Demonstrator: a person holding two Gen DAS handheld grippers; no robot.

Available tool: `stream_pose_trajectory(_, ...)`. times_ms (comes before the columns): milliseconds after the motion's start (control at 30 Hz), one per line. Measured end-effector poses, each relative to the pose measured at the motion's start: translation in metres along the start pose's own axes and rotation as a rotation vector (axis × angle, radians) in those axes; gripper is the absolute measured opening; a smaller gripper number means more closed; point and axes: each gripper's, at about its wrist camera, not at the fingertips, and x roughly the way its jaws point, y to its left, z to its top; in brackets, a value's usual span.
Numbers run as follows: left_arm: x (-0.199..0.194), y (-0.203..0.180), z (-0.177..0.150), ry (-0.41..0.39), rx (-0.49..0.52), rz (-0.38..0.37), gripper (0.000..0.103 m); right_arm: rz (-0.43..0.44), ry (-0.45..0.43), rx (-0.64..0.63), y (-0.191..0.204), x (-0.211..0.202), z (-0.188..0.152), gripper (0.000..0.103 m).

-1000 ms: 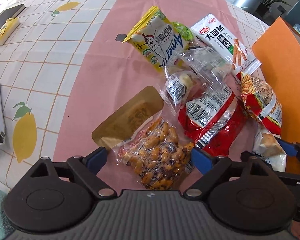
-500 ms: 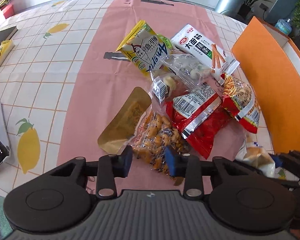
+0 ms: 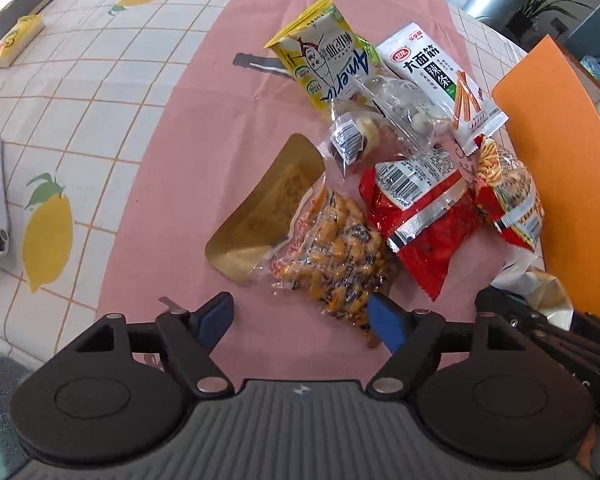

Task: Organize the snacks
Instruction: 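Lift the chip bag with the right gripper while the left gripper approaches the peanut pack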

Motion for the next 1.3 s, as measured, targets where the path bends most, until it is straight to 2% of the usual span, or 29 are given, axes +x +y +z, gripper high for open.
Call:
stream_pose_trajectory(333,0.001,-0.011,-0.005,-0.073,0.074,0.001,0.089,0.099,0.011,0.099,-0.018,0.006,-0.002,0.043)
stream_pose_trajectory(400,0.000,-0.014,-0.007,-0.089,0.105,0.000,0.085,0.127,0.012,0.119,-0.021,0.006,-0.002,0.043)
stream_pose_trajectory(467,0.000,-0.017,-0.008,-0.102,0.133,-0.003,0.075,0.160,0.015,0.135,-0.021,0.005,-0.003,0.042)
stream_pose_trajectory(833,-0.011,-0.017,-0.010,-0.138,0.162,-0.017,0.069,0.206,0.010,0.190,-0.031,-0.001,-0.005,0.042)
stream_pose_trajectory(867,-0.014,-0.016,-0.010,-0.144,0.162,-0.026,0.033,0.209,0.010,0.197,-0.033,-0.002,-0.004,0.042)
stream_pose_trajectory(900,-0.016,-0.016,-0.010,-0.143,0.165,-0.045,0.015,0.217,0.013,0.206,-0.035,-0.001,-0.003,0.042)
stream_pose_trajectory(933,-0.019,-0.016,-0.009,-0.148,0.168,-0.057,0.013,0.229,0.016,0.211,-0.035,-0.001,-0.003,0.042)
stream_pose_trajectory(1033,-0.026,-0.015,-0.006,-0.174,0.160,-0.110,0.013,0.264,0.024,0.210,-0.031,0.000,-0.004,0.042)
stream_pose_trajectory(1133,-0.028,-0.014,-0.003,-0.182,0.148,-0.081,0.015,0.253,0.024,0.192,-0.026,-0.001,-0.004,0.041)
stream_pose_trajectory(1167,-0.028,-0.013,-0.002,-0.185,0.148,-0.058,0.030,0.249,0.019,0.187,-0.025,-0.002,-0.004,0.041)
stream_pose_trajectory(1200,-0.028,-0.013,-0.001,-0.186,0.155,-0.033,0.040,0.247,0.013,0.182,-0.025,-0.003,-0.003,0.041)
stream_pose_trajectory(1233,-0.029,-0.012,0.000,-0.191,0.160,-0.011,0.060,0.243,0.009,0.179,-0.025,-0.005,-0.002,0.041)
stream_pose_trajectory(1267,-0.030,-0.010,0.002,-0.204,0.164,0.019,0.074,0.240,0.004,0.177,-0.026,-0.005,0.000,0.041)
stream_pose_trajectory(1300,-0.032,-0.008,0.003,-0.219,0.171,0.043,0.079,0.236,0.002,0.175,-0.026,-0.006,0.001,0.041)
